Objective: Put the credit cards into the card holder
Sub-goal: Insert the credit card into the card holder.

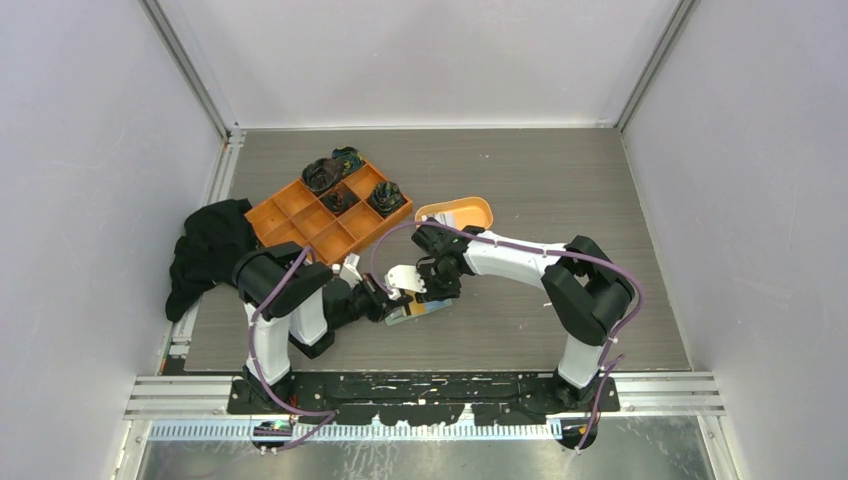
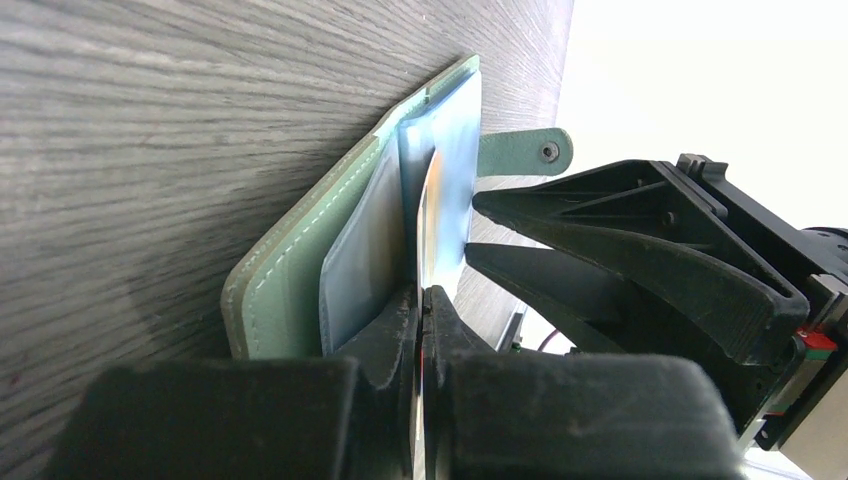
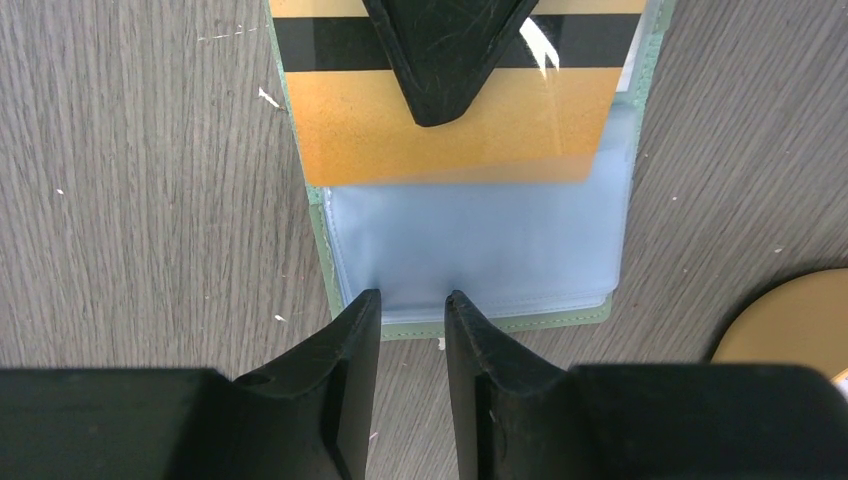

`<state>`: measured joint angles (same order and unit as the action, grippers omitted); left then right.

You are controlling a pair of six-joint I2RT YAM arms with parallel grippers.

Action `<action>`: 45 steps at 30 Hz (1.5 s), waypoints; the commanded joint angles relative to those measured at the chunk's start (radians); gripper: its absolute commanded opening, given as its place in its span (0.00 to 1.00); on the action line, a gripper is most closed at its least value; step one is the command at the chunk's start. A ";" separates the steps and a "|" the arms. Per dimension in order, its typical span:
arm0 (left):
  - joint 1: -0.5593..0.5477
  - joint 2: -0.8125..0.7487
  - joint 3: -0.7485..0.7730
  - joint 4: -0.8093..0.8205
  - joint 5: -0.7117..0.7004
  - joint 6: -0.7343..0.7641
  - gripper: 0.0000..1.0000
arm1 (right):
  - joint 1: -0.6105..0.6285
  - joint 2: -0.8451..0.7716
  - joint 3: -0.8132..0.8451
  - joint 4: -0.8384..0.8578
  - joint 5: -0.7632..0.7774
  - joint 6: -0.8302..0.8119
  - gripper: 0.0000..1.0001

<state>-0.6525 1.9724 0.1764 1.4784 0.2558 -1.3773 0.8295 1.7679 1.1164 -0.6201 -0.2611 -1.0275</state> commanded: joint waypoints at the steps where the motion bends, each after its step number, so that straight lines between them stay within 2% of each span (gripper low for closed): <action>1: -0.016 -0.002 -0.028 -0.047 -0.098 -0.025 0.00 | 0.007 0.038 -0.003 0.003 0.017 -0.020 0.35; 28: -0.027 -0.031 -0.028 -0.047 -0.152 -0.020 0.00 | 0.010 0.044 0.002 -0.003 0.022 -0.019 0.35; 45: -0.112 -0.007 0.003 -0.047 -0.230 -0.031 0.00 | 0.012 0.038 0.006 -0.001 0.017 -0.008 0.36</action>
<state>-0.7464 1.9522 0.1741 1.4719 0.0669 -1.4185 0.8349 1.7737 1.1244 -0.6285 -0.2516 -1.0267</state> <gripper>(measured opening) 0.009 0.355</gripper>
